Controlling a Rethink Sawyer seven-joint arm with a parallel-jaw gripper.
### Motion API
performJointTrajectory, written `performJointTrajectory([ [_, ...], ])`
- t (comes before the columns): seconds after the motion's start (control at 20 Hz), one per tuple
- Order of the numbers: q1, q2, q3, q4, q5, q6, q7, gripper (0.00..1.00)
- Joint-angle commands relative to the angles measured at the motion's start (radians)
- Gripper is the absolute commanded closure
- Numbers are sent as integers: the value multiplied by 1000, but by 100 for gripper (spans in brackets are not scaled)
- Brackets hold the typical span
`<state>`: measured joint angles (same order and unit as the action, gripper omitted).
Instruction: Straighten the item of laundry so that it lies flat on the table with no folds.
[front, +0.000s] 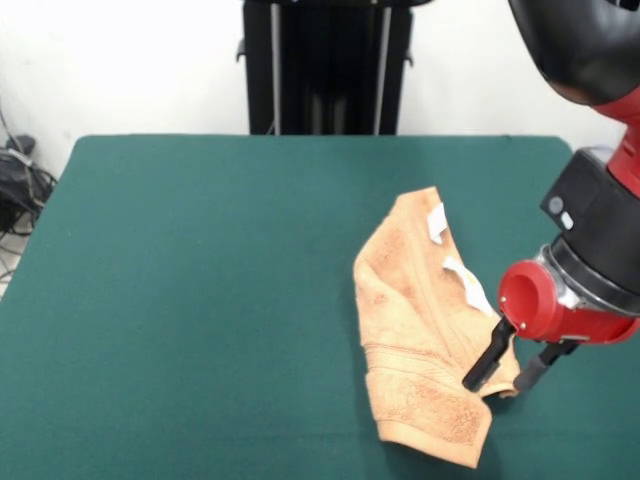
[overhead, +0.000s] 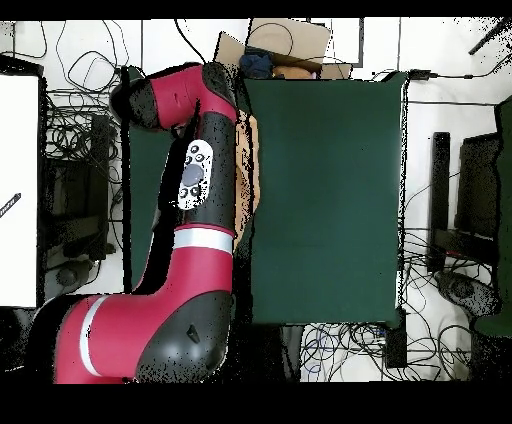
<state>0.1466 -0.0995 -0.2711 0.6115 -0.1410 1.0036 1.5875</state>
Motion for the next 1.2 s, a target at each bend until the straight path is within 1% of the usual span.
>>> performJointTrajectory([
  [0.05, 5, 58, -12, 133, -42, -88, 293, 0],
  [0.55, 3, 38, -15, 170, -45, -111, 258, 0],
  [1.2, 1, 54, -42, 167, -49, -127, 240, 0],
])
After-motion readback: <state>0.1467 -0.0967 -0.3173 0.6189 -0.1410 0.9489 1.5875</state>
